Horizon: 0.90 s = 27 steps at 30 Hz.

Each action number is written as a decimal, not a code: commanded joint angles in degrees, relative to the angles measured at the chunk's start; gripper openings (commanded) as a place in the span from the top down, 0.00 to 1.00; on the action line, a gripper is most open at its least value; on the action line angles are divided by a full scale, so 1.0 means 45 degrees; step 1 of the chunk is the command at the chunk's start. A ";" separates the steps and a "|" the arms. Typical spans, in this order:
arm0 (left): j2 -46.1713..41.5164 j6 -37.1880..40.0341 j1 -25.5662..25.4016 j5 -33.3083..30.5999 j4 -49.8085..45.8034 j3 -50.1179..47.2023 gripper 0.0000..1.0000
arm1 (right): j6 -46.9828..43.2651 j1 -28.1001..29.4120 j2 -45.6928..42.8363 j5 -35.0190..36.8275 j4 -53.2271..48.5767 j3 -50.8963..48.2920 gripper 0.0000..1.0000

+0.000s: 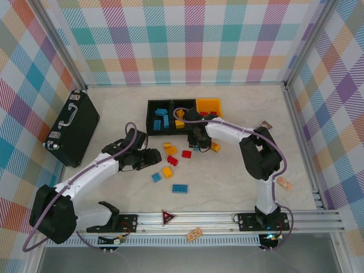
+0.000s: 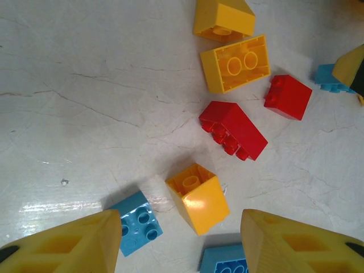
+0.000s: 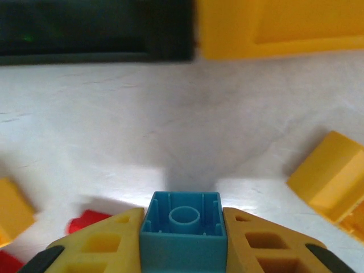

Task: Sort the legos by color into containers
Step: Pick up the lego from the center of the table, then place the lego in the container.

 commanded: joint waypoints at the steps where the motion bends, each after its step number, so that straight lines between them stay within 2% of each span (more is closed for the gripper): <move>1: -0.0709 -0.0585 -0.0097 -0.0665 -0.0288 -0.0392 0.43 | -0.0486 0.0256 -0.0686 -0.0143 -0.0406 0.1240 0.73; 7: -0.1828 -0.1217 0.0277 -0.1382 -0.1167 -0.0936 0.42 | -0.0846 0.0576 0.0425 -0.0393 -0.0897 0.3642 0.73; 23: -0.3003 -0.1442 0.0565 -0.1230 -0.1756 -0.1701 0.41 | -0.1206 0.0923 0.5492 -0.1168 -0.2705 1.1809 0.71; 27: -0.3293 -0.1511 0.0584 -0.1162 -0.1774 -0.1856 0.41 | -0.1137 0.0916 0.6488 -0.1257 -0.2663 1.3214 0.70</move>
